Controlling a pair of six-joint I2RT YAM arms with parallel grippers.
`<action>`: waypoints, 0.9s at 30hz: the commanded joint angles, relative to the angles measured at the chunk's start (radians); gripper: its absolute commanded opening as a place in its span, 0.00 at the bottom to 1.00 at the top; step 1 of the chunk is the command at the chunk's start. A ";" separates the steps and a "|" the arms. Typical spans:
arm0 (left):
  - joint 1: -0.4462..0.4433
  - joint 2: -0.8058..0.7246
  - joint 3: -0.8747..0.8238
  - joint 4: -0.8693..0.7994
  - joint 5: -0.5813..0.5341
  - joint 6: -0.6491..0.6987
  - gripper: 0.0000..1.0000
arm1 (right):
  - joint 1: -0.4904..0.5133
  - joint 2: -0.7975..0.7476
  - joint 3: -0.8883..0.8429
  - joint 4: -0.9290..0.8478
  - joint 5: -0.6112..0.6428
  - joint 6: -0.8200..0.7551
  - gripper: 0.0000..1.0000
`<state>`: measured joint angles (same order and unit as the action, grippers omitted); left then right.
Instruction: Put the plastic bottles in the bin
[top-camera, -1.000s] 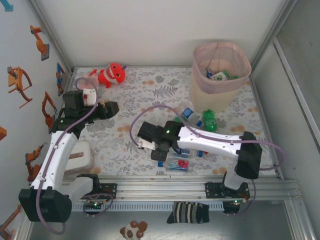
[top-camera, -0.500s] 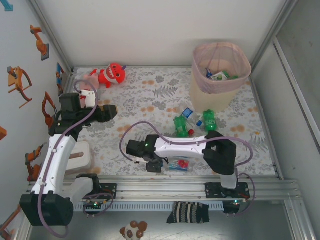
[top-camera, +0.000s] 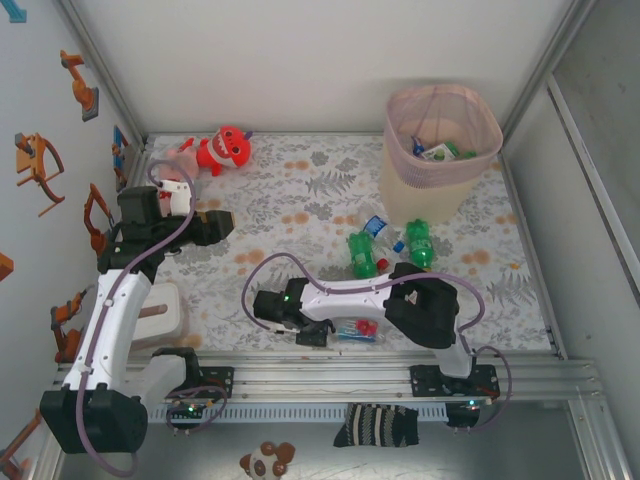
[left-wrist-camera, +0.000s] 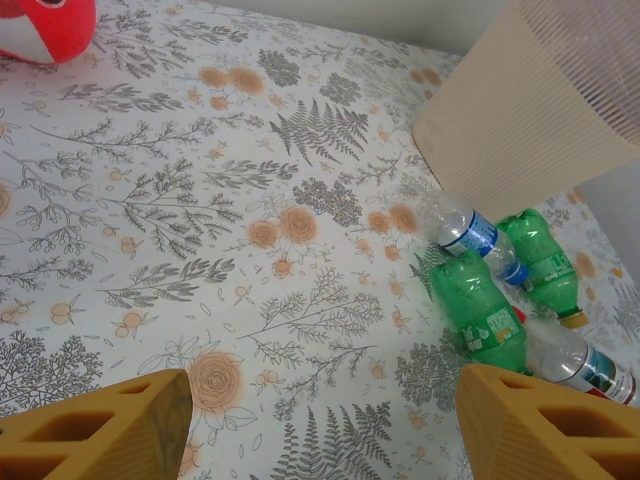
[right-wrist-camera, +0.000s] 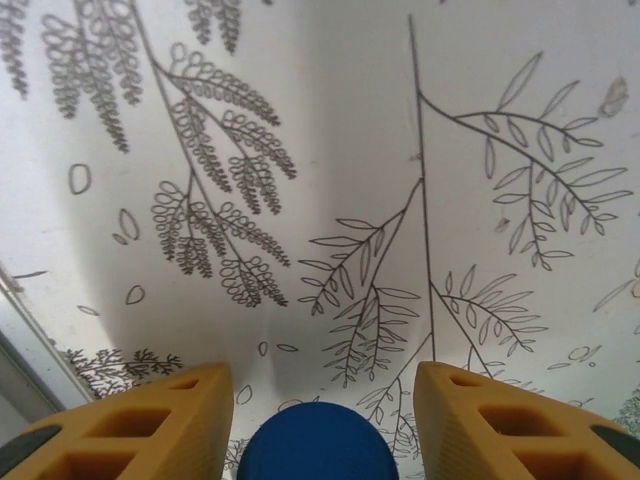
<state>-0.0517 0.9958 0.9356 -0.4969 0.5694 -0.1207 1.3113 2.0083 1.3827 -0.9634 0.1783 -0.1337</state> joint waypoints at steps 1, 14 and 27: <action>0.005 -0.020 -0.009 -0.017 0.020 0.024 0.70 | -0.001 0.009 0.001 -0.024 0.037 0.011 0.47; 0.005 -0.026 -0.007 -0.026 0.017 0.040 0.70 | -0.003 -0.068 0.035 -0.034 0.073 0.013 0.30; 0.004 -0.036 -0.010 -0.028 0.014 0.046 0.70 | -0.112 -0.380 0.052 0.178 -0.247 0.125 0.27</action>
<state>-0.0517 0.9810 0.9352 -0.5102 0.5694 -0.0994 1.2407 1.7054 1.4288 -0.8787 0.0341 -0.0772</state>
